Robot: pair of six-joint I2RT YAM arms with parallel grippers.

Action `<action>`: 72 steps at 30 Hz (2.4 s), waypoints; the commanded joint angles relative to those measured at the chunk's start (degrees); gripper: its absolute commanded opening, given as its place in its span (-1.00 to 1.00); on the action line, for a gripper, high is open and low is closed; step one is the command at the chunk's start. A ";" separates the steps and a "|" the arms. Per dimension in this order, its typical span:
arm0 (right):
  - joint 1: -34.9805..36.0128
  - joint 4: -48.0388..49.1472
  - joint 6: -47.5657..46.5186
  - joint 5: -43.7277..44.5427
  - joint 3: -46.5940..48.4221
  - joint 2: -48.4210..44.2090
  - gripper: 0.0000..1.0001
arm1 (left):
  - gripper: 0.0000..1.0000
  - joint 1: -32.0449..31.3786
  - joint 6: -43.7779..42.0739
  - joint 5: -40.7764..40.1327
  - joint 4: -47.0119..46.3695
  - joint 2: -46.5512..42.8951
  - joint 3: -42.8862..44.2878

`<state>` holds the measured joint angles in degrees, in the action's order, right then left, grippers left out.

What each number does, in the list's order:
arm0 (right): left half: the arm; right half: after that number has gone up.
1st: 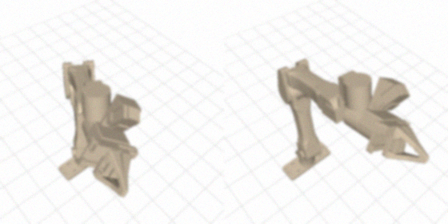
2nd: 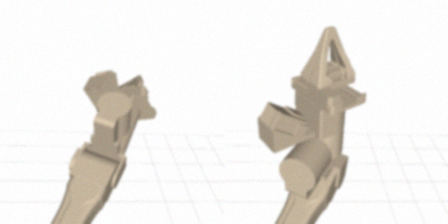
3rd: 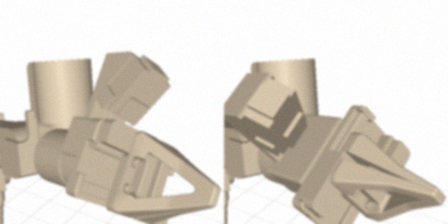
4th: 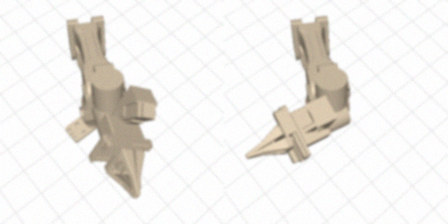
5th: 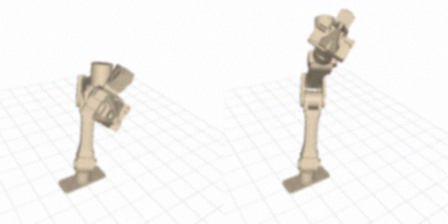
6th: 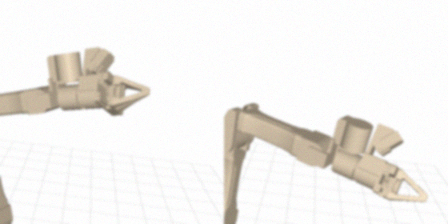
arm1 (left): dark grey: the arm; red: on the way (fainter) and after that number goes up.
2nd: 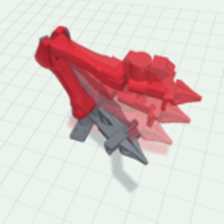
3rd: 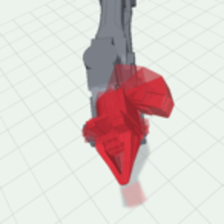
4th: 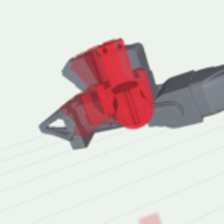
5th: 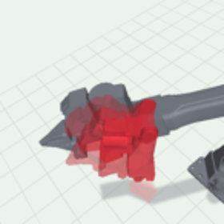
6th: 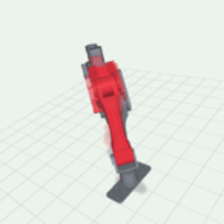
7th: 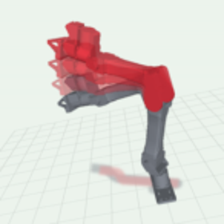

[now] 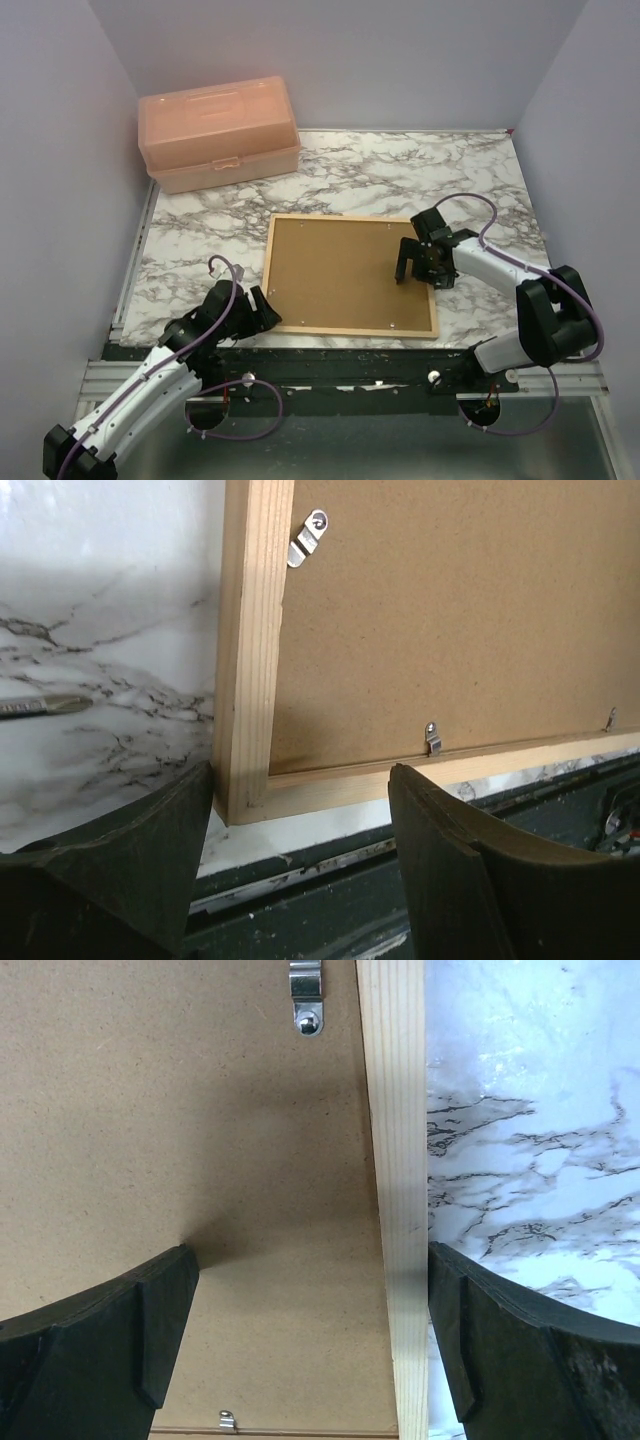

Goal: Put the photo into the frame

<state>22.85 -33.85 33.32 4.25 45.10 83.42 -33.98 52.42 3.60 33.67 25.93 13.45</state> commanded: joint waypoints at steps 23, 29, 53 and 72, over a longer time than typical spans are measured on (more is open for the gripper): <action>-2.66 0.34 1.45 -5.93 5.26 0.18 0.99 | 0.77 -7.72 3.92 -9.83 9.66 15.41 16.09; -6.41 0.09 -2.07 -5.62 9.33 3.36 1.00 | 0.77 -3.85 -0.82 -9.32 6.65 22.57 18.94; -7.38 5.14 -0.68 -18.66 2.73 2.10 0.99 | 0.68 3.15 -11.76 5.28 -7.34 38.92 20.67; -7.43 -2.58 0.57 -1.03 0.70 -5.97 1.00 | 0.80 -2.56 -4.70 -5.37 -0.22 31.18 15.19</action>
<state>15.05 -33.95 33.01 -3.40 42.94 77.89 -36.14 47.05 1.65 32.29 55.53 27.42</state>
